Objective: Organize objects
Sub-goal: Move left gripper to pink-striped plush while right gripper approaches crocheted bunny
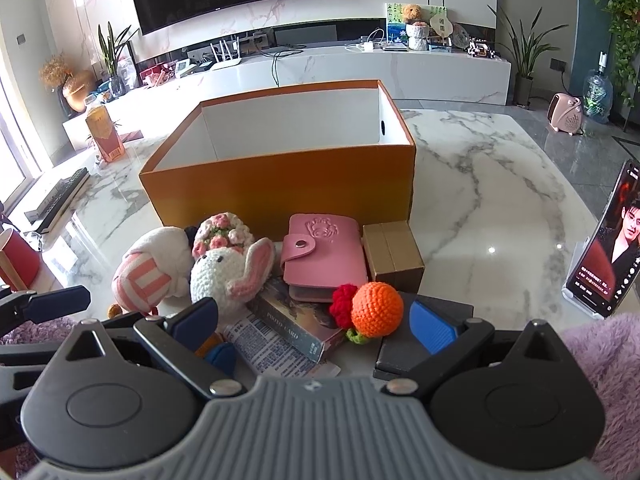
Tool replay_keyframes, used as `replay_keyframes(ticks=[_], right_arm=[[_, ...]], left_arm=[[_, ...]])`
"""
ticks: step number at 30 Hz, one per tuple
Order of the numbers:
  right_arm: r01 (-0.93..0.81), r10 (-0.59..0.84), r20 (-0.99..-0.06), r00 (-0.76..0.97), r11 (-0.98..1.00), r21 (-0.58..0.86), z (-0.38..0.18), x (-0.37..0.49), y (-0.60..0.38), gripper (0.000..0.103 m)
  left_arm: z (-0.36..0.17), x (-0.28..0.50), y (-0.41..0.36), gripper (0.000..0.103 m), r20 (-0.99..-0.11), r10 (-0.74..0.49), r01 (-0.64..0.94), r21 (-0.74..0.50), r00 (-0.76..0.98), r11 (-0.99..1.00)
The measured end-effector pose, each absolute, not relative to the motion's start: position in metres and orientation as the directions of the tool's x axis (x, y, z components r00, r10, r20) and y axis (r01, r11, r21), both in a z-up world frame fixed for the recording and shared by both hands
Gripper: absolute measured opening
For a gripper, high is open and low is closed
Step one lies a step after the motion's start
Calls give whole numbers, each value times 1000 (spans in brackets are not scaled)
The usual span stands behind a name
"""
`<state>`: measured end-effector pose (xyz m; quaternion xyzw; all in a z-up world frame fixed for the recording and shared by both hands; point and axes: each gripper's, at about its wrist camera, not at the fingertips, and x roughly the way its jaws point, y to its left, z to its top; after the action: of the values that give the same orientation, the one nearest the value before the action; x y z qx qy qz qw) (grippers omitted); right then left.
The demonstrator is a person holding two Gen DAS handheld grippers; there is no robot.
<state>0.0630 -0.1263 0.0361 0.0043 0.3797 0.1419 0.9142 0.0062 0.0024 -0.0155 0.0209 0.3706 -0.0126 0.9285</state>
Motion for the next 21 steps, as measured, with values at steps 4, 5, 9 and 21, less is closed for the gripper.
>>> replay_keyframes(ticks=[4, 5, 9, 21], right_arm=[[-267, 269, -694, 668, 957, 114, 33, 67, -124, 102], [-270, 271, -693, 668, 956, 114, 32, 68, -124, 102], [-285, 262, -703, 661, 954, 87, 28, 74, -119, 100], [-382, 375, -741, 558, 908, 172, 12, 105, -84, 72]], left_arm=[[-18, 10, 5, 66, -697, -22, 48, 18, 717, 999], [-18, 11, 7, 60, -700, -28, 50, 11, 714, 999], [-20, 19, 19, 56, -706, -50, 35, -36, 707, 999], [-29, 64, 68, 58, -790, -52, -61, -113, 611, 992]])
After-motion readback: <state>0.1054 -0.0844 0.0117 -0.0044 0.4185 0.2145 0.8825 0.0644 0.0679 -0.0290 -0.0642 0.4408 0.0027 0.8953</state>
